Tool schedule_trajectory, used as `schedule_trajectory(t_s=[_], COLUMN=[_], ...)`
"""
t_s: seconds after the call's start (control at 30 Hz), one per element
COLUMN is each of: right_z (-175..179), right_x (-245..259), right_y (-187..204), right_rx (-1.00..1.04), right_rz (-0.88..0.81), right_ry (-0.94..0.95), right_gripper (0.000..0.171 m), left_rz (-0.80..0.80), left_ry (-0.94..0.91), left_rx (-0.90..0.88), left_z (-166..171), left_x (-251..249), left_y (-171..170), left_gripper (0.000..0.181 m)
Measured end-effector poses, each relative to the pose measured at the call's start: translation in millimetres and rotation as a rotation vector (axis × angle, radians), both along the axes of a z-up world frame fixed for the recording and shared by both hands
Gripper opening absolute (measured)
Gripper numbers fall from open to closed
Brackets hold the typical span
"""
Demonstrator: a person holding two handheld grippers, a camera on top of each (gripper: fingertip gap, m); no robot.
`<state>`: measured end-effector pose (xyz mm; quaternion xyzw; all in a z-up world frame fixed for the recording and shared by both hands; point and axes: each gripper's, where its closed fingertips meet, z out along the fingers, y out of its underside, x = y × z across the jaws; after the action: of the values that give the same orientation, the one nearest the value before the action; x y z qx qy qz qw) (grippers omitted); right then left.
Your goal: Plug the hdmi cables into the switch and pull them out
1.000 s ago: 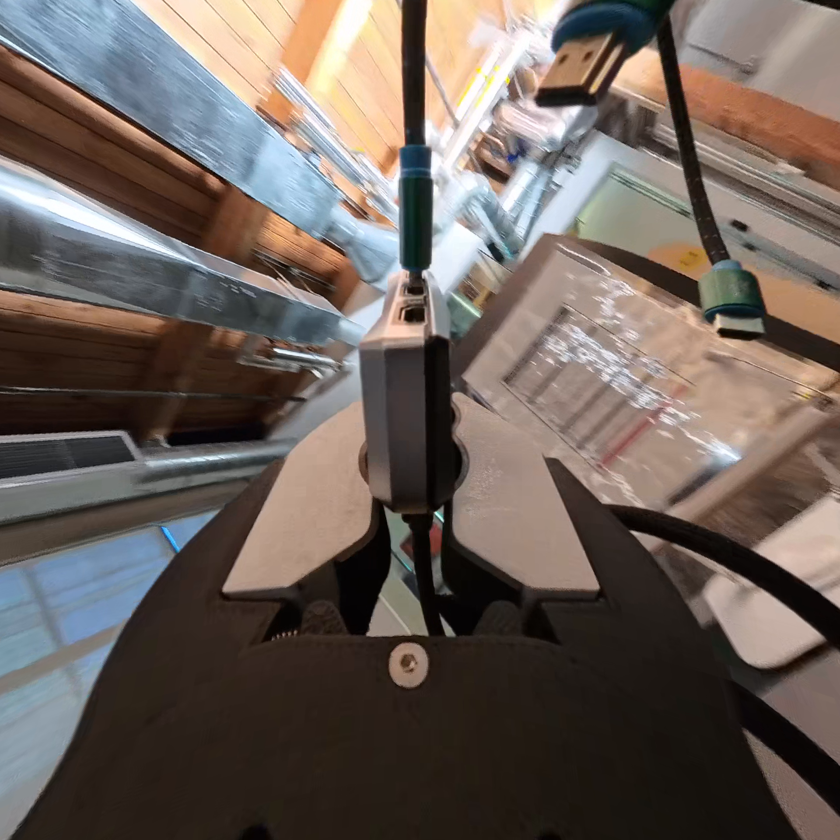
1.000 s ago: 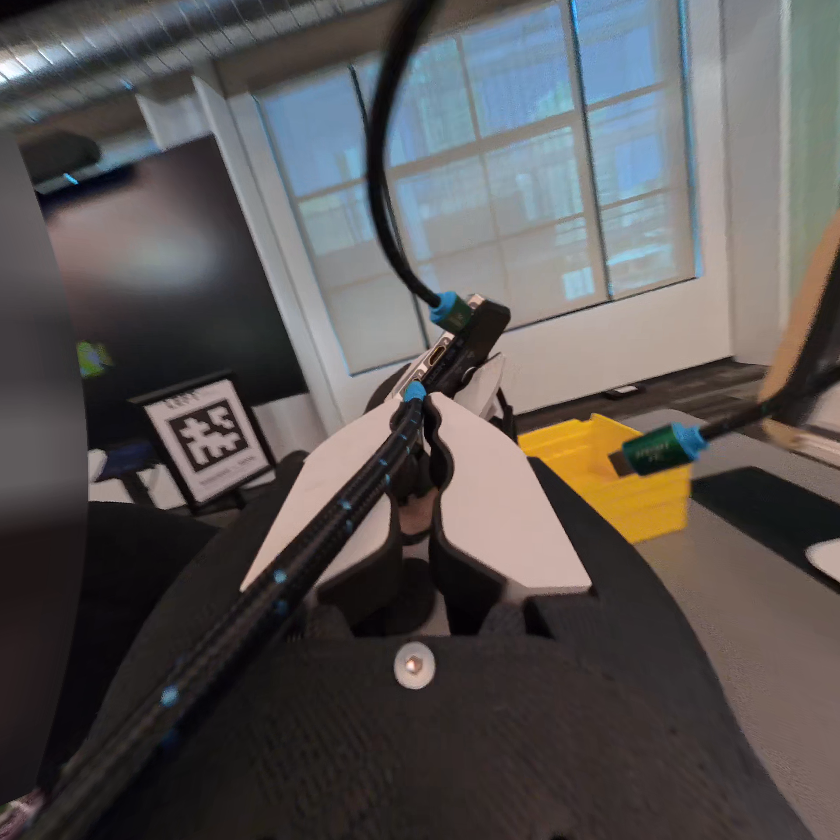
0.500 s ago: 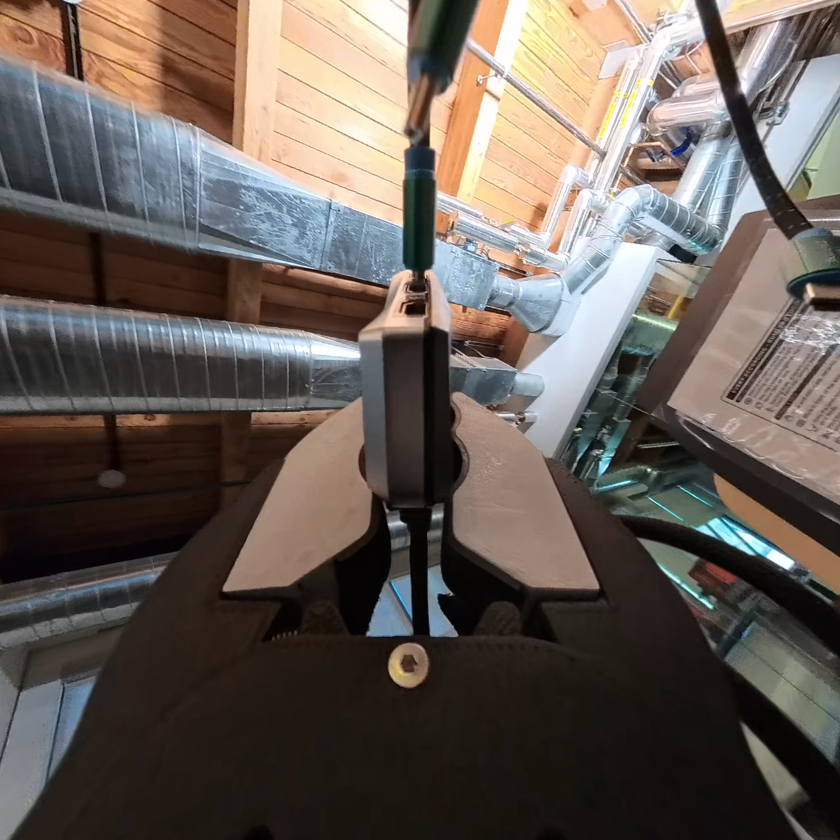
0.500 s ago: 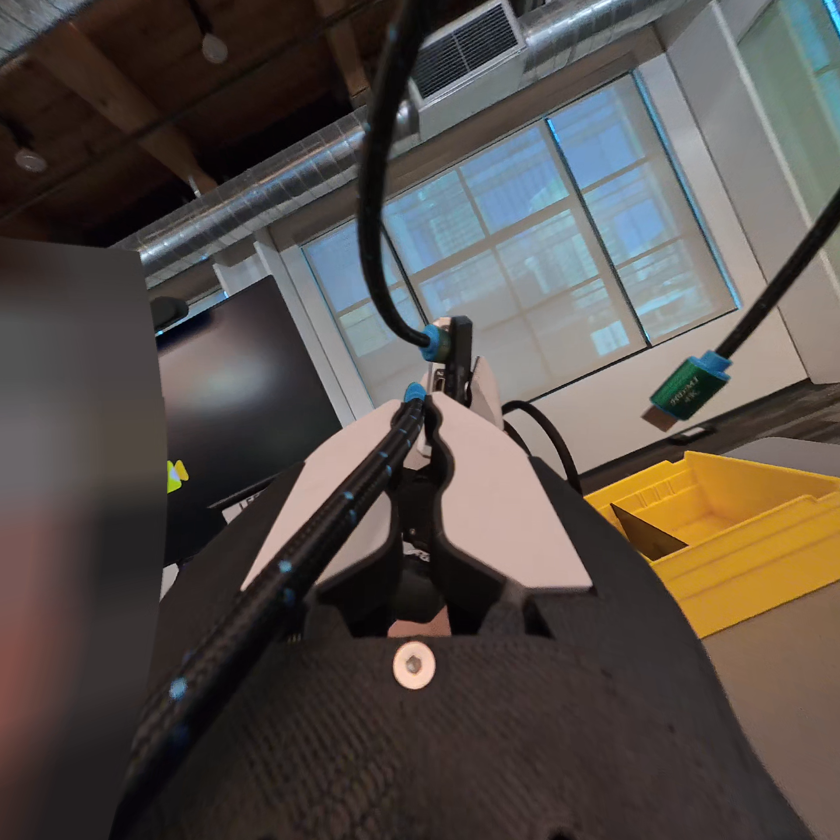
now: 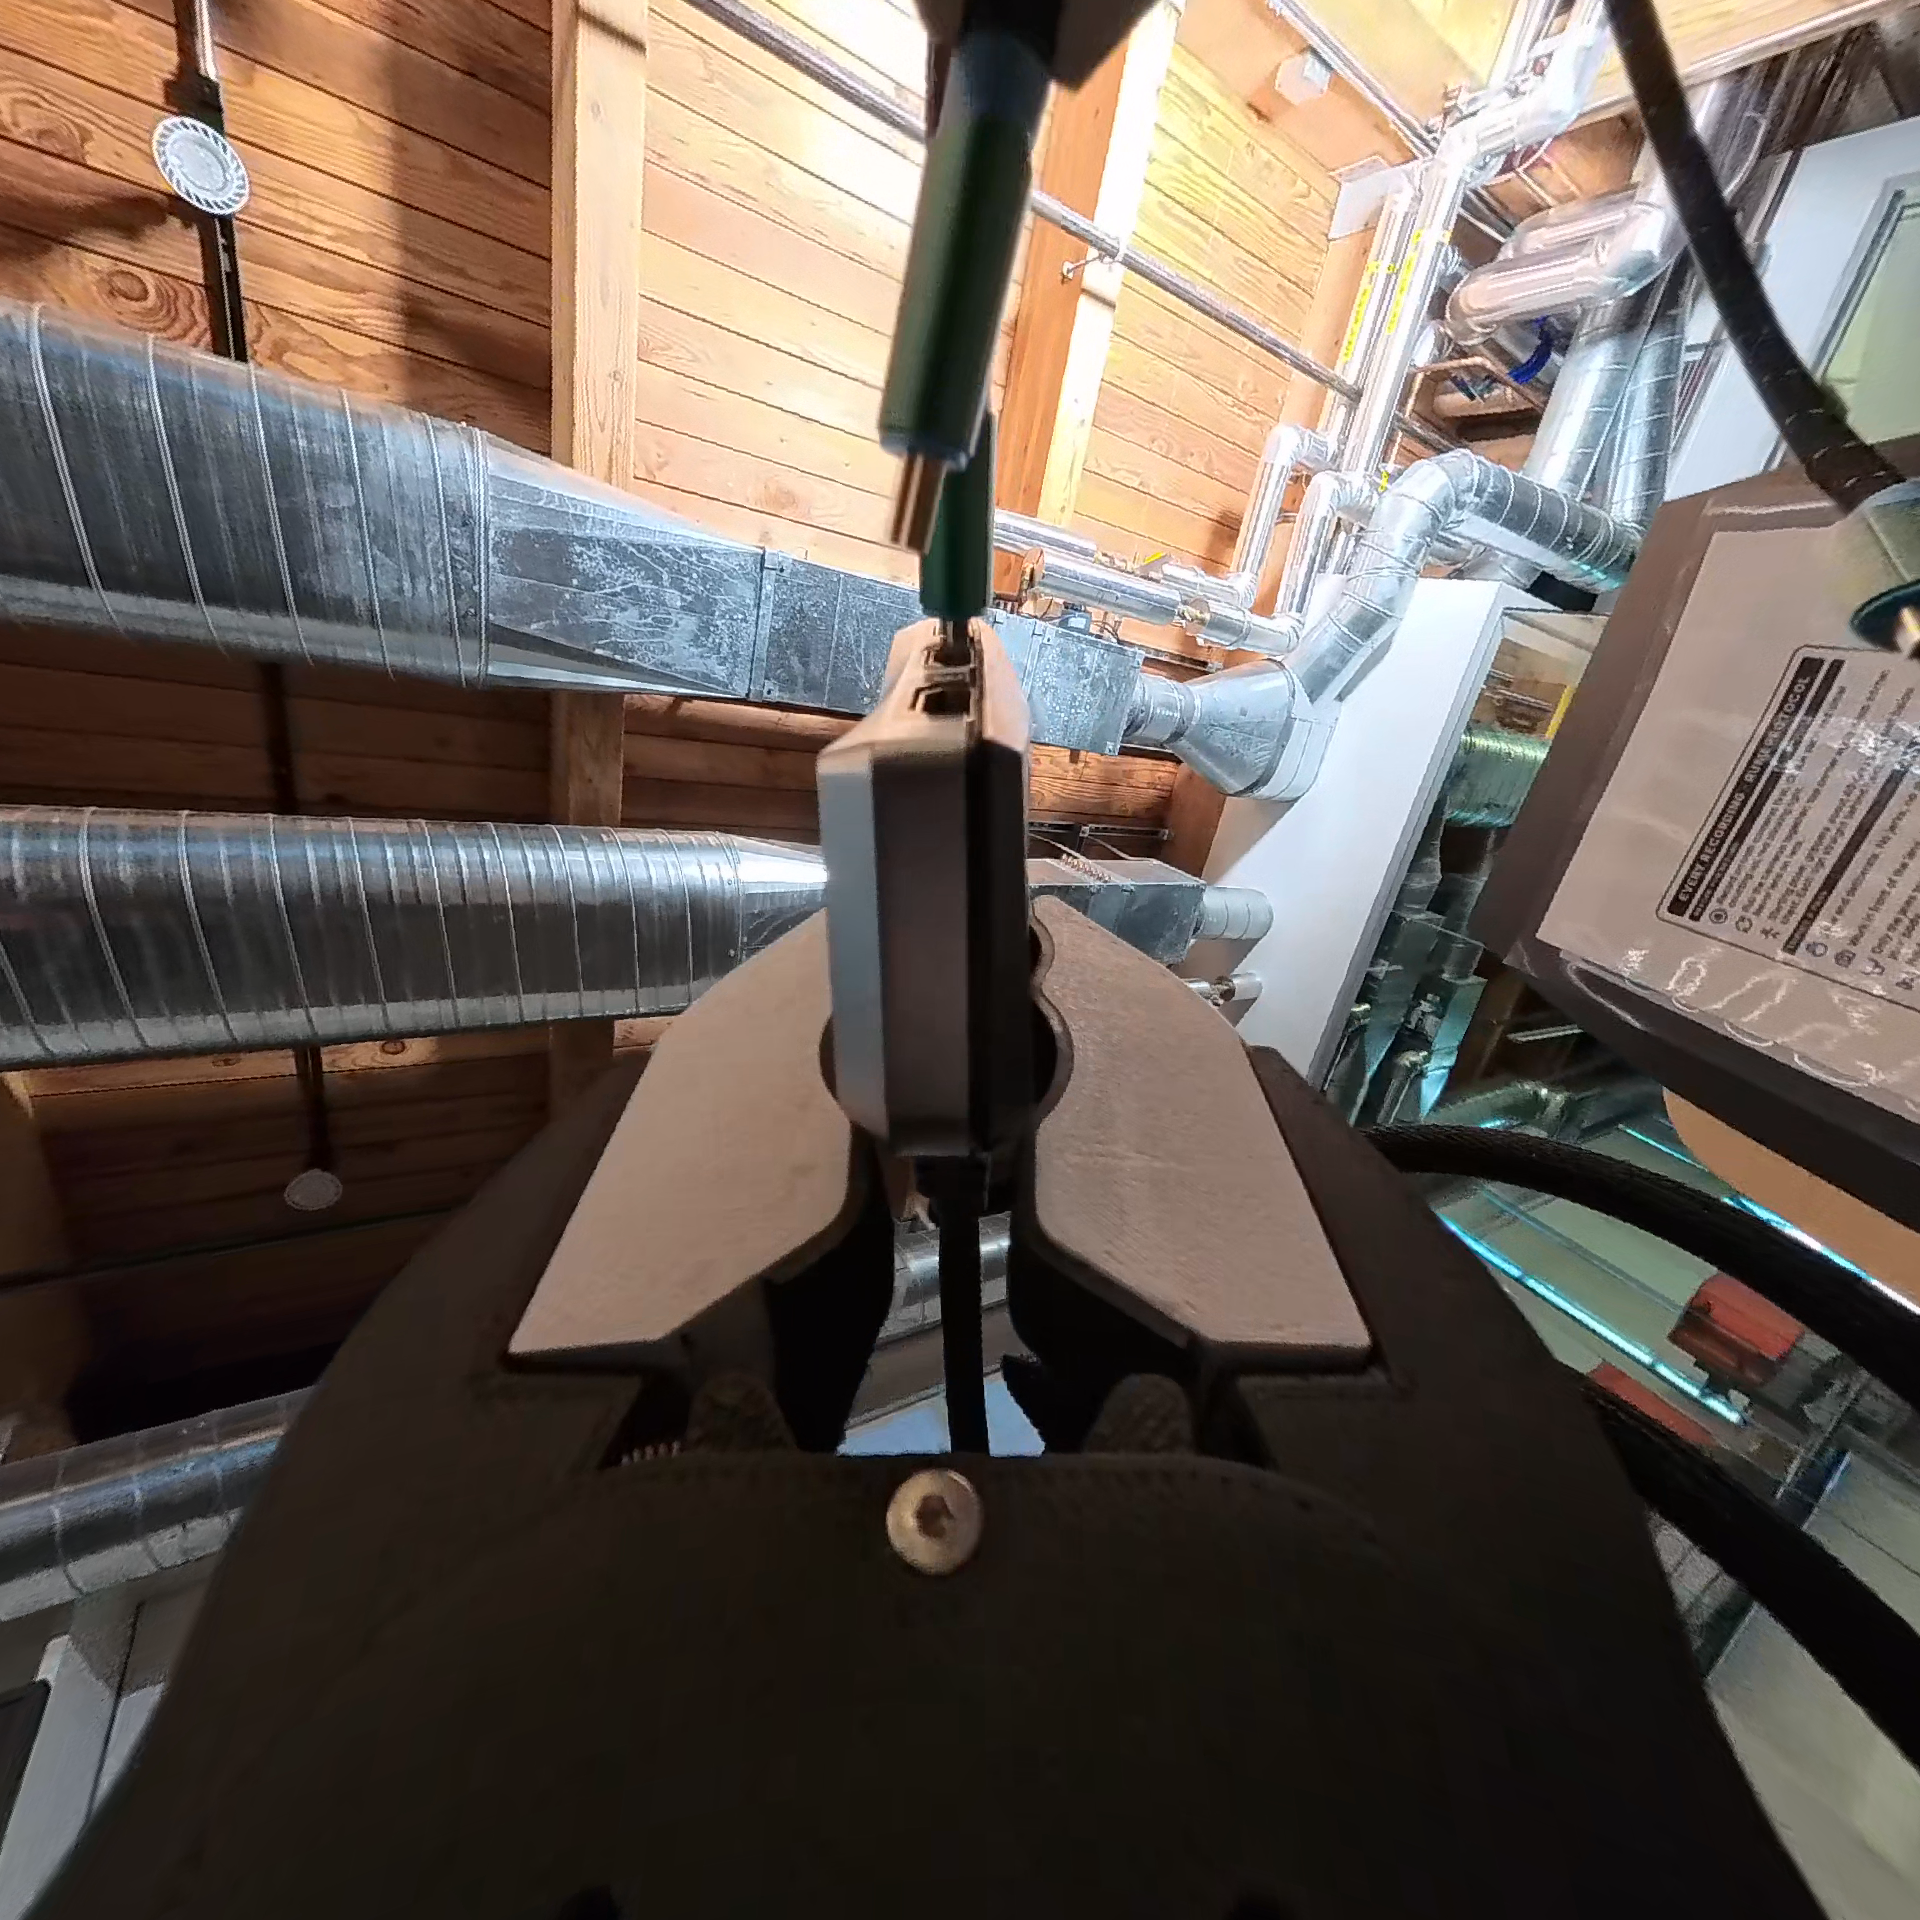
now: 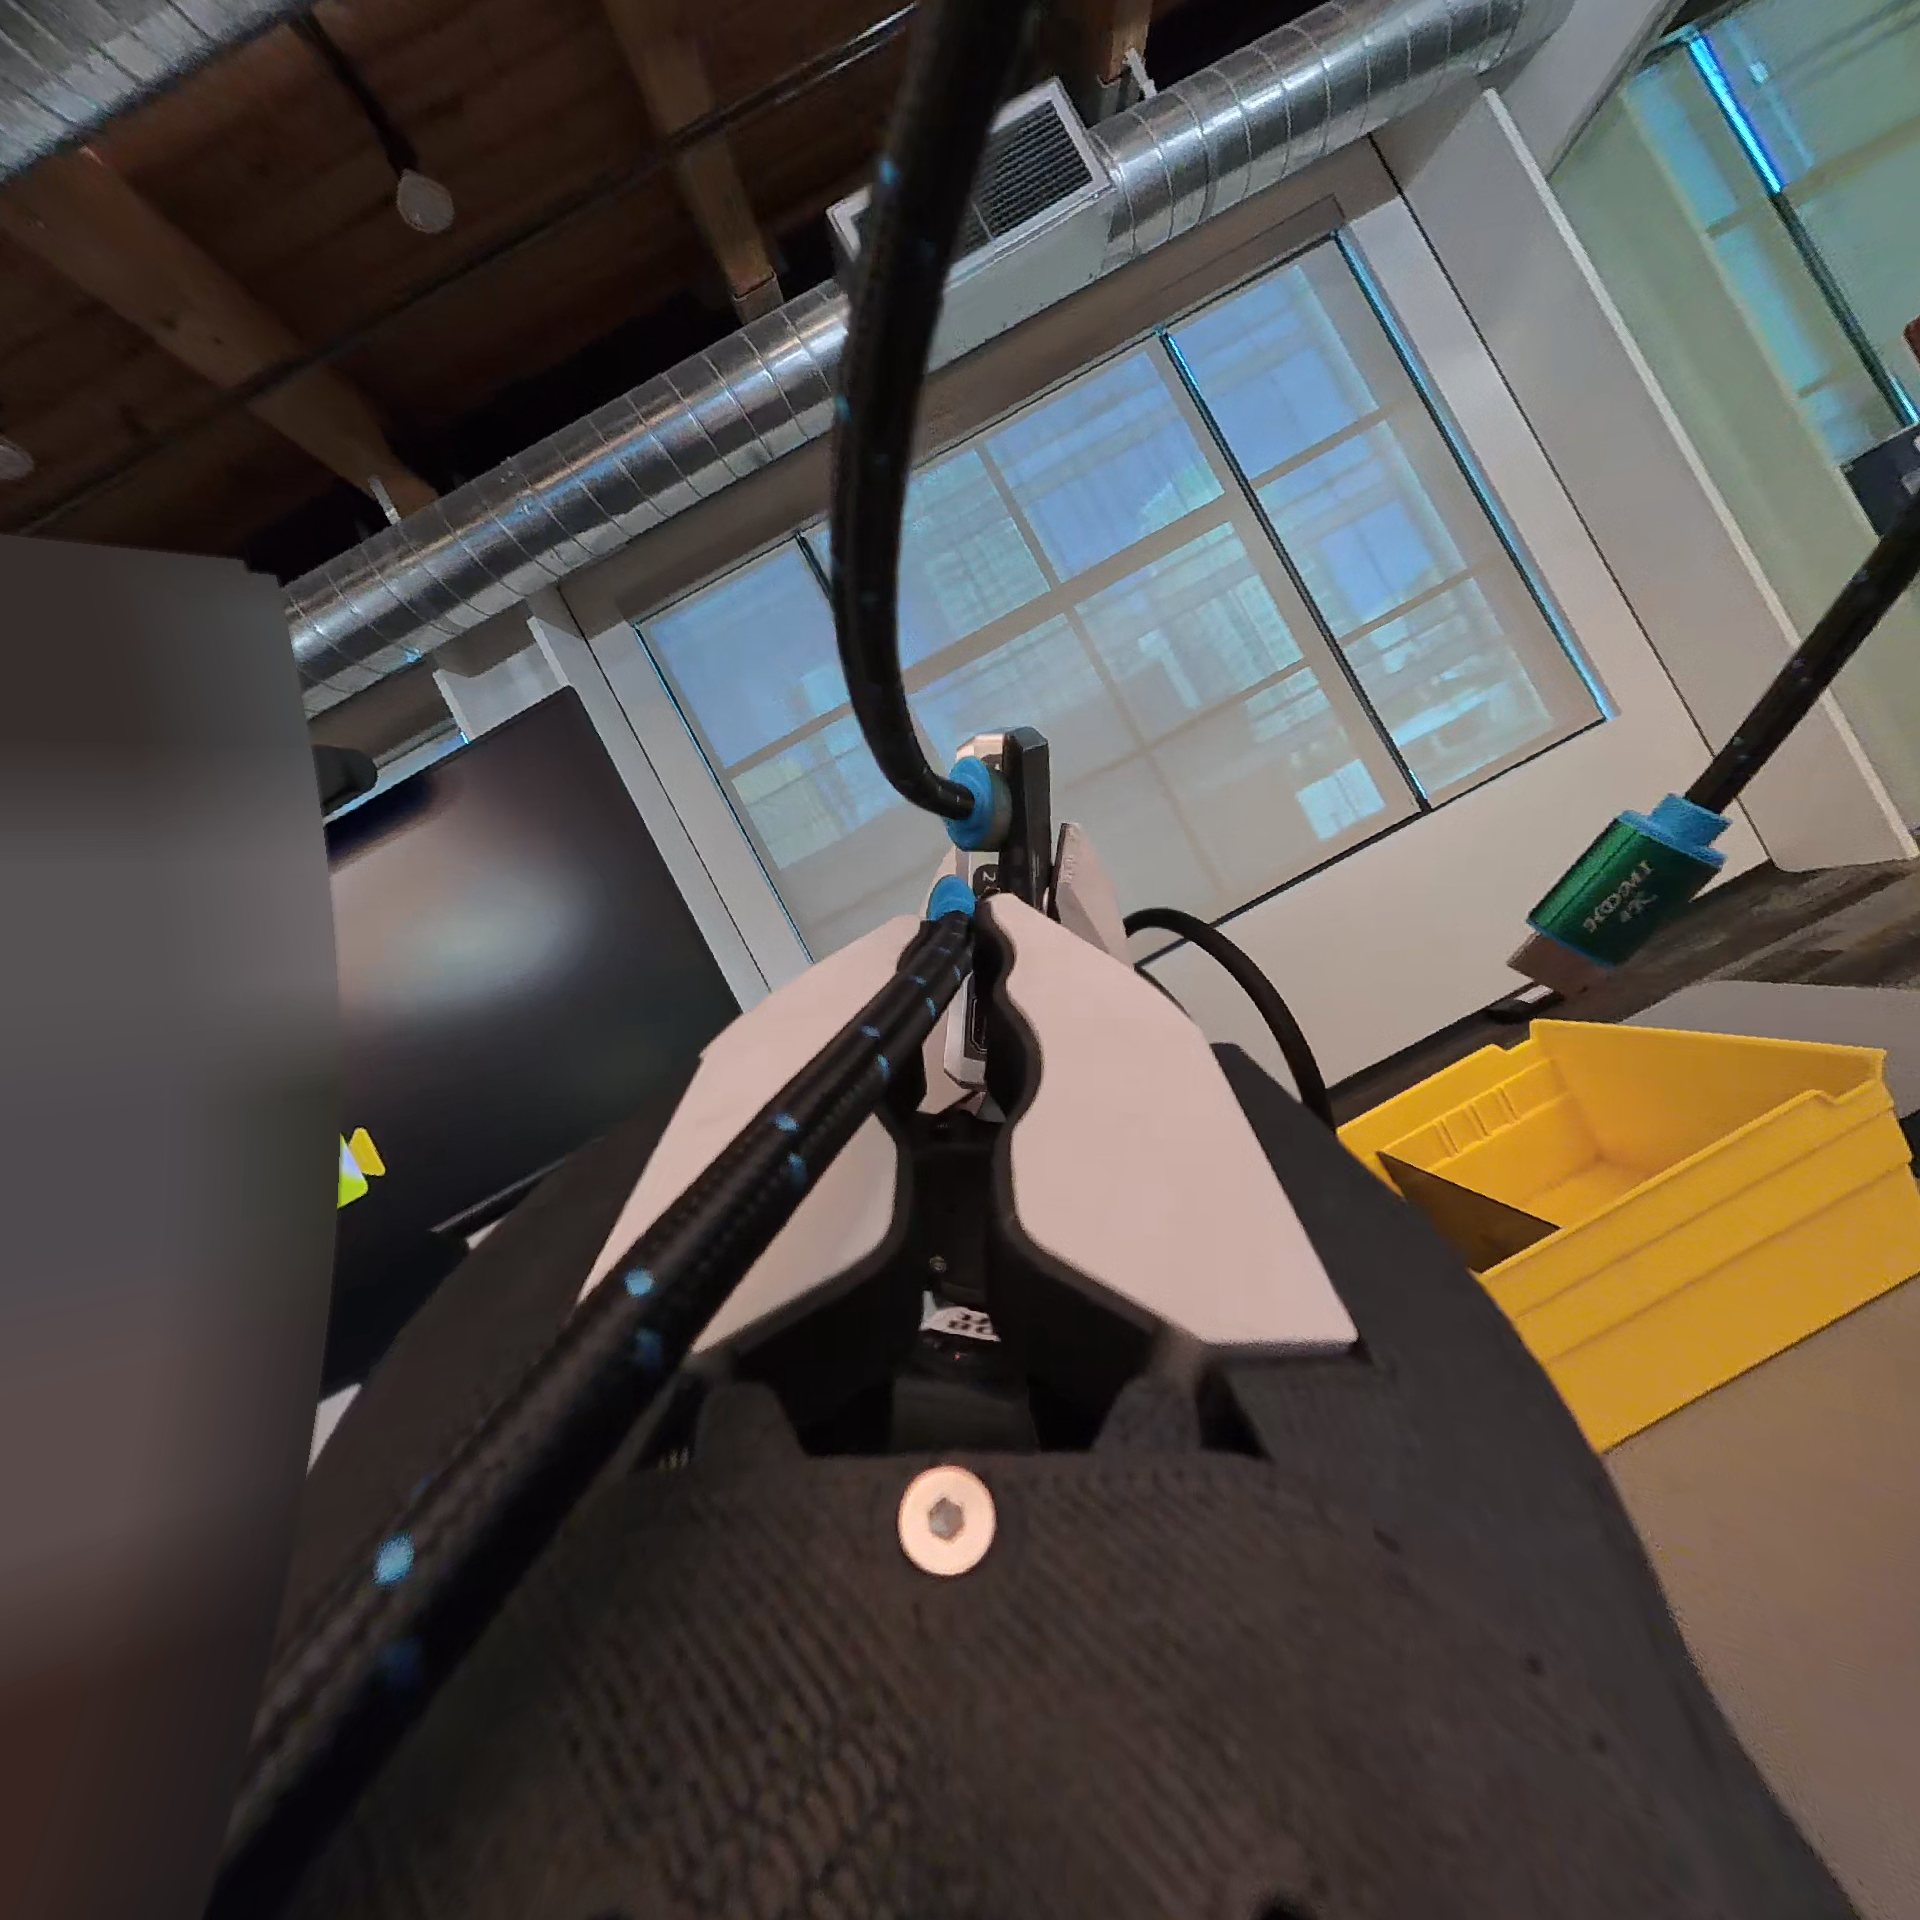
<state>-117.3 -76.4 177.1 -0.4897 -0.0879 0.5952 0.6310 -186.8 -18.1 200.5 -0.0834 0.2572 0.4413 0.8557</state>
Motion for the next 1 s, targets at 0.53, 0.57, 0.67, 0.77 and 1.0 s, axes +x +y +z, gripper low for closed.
schedule_trajectory(t_s=[0.53, 0.57, 0.67, 0.77, 1.0], right_z=[-13.2, -13.2, -14.6, -17.9, -23.9], right_x=[1.3, 1.1, 2.4, 4.3, 11.4], right_y=[12.7, 12.6, 13.8, 17.1, 24.8], right_rx=[-0.108, -0.111, -0.124, -0.156, -0.196], right_rz=[0.030, 0.036, 0.027, 0.037, 0.000], right_ry=[0.108, 0.111, 0.122, 0.154, 0.156], right_gripper=[0.007, 0.007, 0.007, 0.007, 0.011], left_rz=[0.017, 0.018, 0.020, 0.024, 0.065], left_ry=[0.023, 0.023, 0.031, 0.039, 0.123], left_rx=[0.002, 0.001, 0.000, -0.006, -0.018], left_z=[-6.0, -6.1, -7.6, -10.0, -17.8], left_x=[9.2, 9.5, 10.9, 13.0, 20.7], left_y=[0.9, 1.1, 1.8, 3.6, 10.7], left_gripper=[0.022, 0.022, 0.021, 0.022, 0.021])
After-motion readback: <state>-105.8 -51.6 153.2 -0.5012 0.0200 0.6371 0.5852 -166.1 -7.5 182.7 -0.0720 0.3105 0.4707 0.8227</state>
